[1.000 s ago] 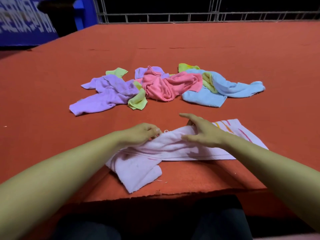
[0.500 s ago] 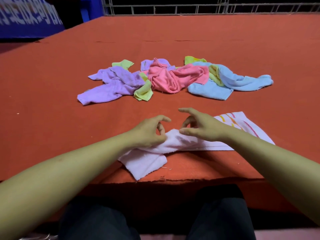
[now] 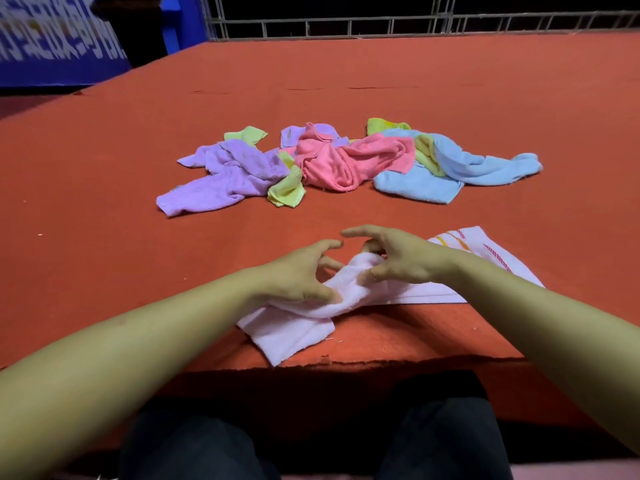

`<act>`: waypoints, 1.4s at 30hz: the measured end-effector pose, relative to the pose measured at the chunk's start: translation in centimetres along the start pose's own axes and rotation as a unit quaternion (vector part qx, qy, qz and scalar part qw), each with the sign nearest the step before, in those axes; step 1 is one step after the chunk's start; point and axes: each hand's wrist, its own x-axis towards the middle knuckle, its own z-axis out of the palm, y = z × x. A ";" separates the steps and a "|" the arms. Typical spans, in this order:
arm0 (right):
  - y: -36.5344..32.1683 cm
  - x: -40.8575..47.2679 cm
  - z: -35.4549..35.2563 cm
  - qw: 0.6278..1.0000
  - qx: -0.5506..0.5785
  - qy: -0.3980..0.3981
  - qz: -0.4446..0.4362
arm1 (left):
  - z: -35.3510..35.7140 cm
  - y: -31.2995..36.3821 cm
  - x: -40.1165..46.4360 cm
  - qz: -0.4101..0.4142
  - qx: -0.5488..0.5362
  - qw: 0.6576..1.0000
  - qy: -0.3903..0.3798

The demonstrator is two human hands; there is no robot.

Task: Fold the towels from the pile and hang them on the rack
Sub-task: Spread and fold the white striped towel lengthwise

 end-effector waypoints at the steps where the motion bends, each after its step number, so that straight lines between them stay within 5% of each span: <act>1: -0.3 -0.3 -0.3 1.000 0.007 0.009 -0.010 | 0.1 0.3 0.0 0.016 -0.006 1.000 0.012; 6: -1.0 -1.5 -0.9 0.997 0.058 0.033 -0.028 | -0.5 1.7 0.2 0.077 -0.074 0.990 0.095; 11: -1.4 -2.2 -1.5 0.993 0.055 0.088 -0.056 | -2.4 3.1 -0.2 0.158 0.121 0.966 0.164; 19: -1.5 -2.9 -1.9 0.991 0.057 0.101 -0.061 | -7.1 2.2 -4.2 0.023 0.251 0.960 0.119; 26: -1.8 -1.6 -1.6 0.992 0.058 0.089 -0.066 | -9.7 -1.5 -7.6 0.008 0.064 0.990 0.128; 33: -1.3 0.0 -1.7 0.992 0.026 0.108 -0.065 | -11.2 -2.8 -9.5 -0.060 0.284 0.948 0.129; 42: 0.1 0.8 -0.8 0.990 0.080 0.103 -0.046 | -12.3 -6.6 -10.6 0.011 -0.049 0.967 0.248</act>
